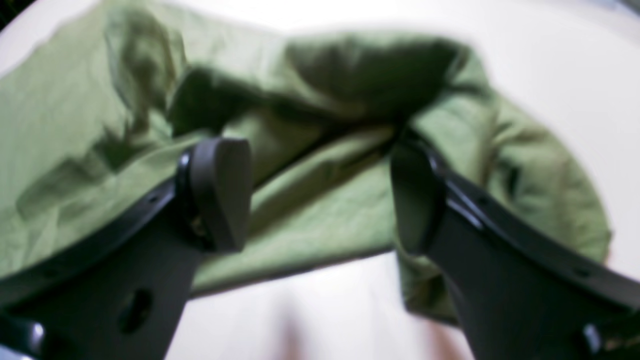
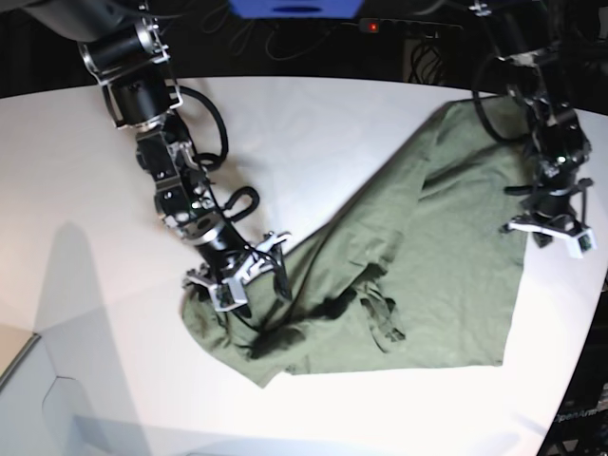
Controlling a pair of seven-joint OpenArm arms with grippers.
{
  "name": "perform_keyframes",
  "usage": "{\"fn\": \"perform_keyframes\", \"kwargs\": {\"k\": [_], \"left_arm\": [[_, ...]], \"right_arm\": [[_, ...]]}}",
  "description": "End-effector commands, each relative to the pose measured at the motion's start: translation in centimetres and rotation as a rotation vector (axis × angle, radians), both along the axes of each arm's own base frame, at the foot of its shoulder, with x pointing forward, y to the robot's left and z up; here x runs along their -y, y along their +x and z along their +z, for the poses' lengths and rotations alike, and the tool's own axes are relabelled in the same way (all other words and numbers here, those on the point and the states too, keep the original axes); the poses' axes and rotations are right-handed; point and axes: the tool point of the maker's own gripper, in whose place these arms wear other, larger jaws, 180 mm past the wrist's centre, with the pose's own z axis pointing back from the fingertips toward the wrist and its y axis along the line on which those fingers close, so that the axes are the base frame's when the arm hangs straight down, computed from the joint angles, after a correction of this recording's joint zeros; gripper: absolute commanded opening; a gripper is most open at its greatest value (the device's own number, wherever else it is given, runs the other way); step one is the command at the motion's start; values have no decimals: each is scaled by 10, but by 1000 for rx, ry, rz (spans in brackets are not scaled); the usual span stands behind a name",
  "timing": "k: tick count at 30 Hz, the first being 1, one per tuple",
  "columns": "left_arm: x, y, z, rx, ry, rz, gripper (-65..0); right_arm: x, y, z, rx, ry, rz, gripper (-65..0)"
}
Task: Layout the t-shirt on the table in an organized manner, then fold the t-shirt properly
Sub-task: 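Grasp the t-shirt with both grippers and pull it taut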
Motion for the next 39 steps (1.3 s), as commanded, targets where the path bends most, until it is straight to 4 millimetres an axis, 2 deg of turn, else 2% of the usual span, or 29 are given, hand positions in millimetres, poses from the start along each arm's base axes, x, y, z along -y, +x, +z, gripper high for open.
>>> {"fn": "perform_keyframes", "kwargs": {"k": [1,2,4,7,11,13,16,20,23,27,30,33,37,39], "left_arm": [[14,14,22,65,-10,-25,-648],[33,19,22,62,-42,-51,-648],[75,26,17,43,-95,-124,-648],[125,24,3,10,-130,-231,-648],[175,9,-29,-83,-157,-357,-648],[183,1,-45,-117,-154,-381,-648],[169,-14,-72,-166,-124,-370,-648],[143,-35,-100,-231,-78,-352,-648],[126,-49,-113,-275,-48,-343,-648],[106,-59,-116,-300,-13,-339,-648],[92,-69,-112,-312,26,-347,-648],[81,-75,-104,-312,66,-361,-648],[75,-79,-94,-299,97,-378,-648],[73,-78,-89,-292,110,-383,-648]], "right_arm": [[-1,5,20,59,27,3,-214],[1,5,20,54,22,0,-214],[19,8,17,29,3,-38,-214],[42,12,21,18,8,-101,-214],[77,16,25,20,3,-177,-214],[84,17,27,24,1,-191,-214],[99,13,21,14,-14,-213,-214],[97,12,25,25,-14,-208,-214],[93,8,25,19,-12,-202,-214],[78,9,35,28,6,-182,-214],[59,8,42,24,32,-164,-214],[25,3,41,3,54,-107,-214],[-17,-5,39,-13,89,-36,-214],[-45,-13,39,-20,101,19,-213]]}}
